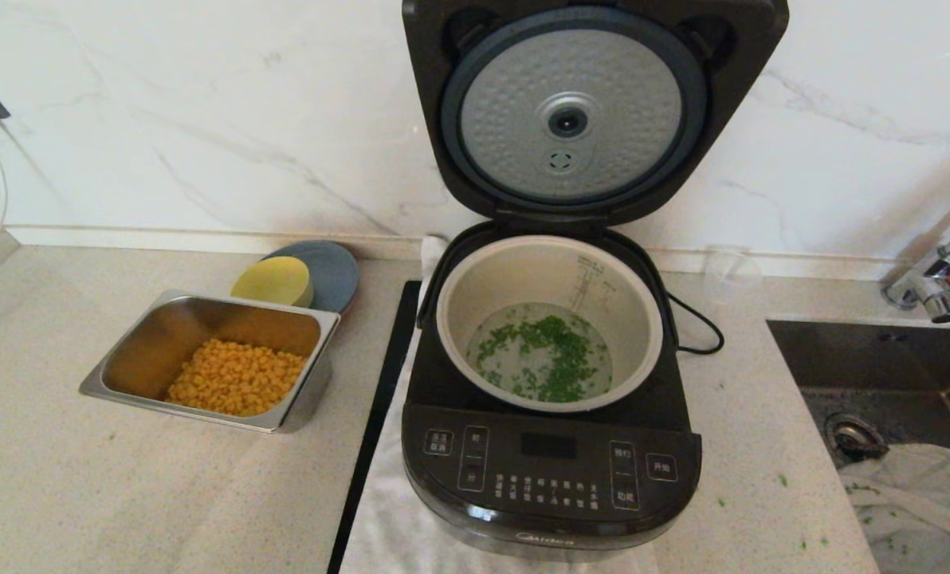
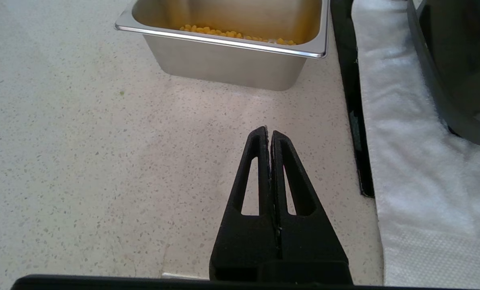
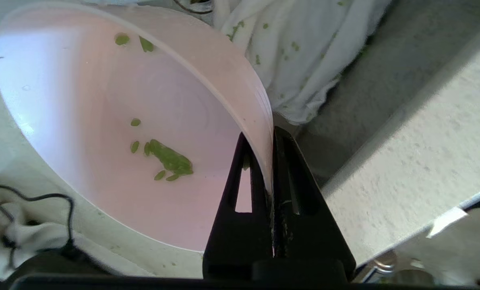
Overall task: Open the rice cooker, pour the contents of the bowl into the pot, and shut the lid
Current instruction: Fill a bowl with water from the tap
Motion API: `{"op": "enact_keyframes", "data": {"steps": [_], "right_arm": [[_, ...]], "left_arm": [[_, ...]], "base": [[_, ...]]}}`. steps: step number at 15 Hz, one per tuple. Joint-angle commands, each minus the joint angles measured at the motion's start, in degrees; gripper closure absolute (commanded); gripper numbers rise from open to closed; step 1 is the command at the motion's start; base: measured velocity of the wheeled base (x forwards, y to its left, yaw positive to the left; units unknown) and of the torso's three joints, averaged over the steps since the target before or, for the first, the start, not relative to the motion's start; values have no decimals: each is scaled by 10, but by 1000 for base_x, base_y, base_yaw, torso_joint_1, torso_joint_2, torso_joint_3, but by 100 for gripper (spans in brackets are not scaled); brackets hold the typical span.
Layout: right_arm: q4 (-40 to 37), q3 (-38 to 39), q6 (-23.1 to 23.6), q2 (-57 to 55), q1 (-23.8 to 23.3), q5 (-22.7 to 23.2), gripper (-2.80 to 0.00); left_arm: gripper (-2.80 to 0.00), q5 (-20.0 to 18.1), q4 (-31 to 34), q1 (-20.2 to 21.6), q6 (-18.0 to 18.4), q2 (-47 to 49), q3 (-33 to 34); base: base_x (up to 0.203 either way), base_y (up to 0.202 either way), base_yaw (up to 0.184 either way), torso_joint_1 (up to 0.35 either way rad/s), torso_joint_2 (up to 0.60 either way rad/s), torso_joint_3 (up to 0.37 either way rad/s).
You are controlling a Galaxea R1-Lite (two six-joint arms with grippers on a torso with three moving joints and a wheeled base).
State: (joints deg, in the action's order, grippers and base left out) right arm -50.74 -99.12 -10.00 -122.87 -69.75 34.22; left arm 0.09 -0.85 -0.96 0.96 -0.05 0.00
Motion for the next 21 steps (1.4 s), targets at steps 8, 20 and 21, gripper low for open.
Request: {"op": "enact_keyframes", "data": {"steps": [8,20,21], "right_arm": [[-5,-60,-11,-66,12,15,0],[13,-113,-69,-98,68,15,0],[13,-113,-69,-98,71,15,0]], "left_arm": [[0,0,0,0,0,0,4],[0,0,0,0,0,0,4],[0,0,0,0,0,0,4]], "base": [[0,0,0,0,0,0],[0,0,0,0,0,0],[0,0,0,0,0,0]]}}
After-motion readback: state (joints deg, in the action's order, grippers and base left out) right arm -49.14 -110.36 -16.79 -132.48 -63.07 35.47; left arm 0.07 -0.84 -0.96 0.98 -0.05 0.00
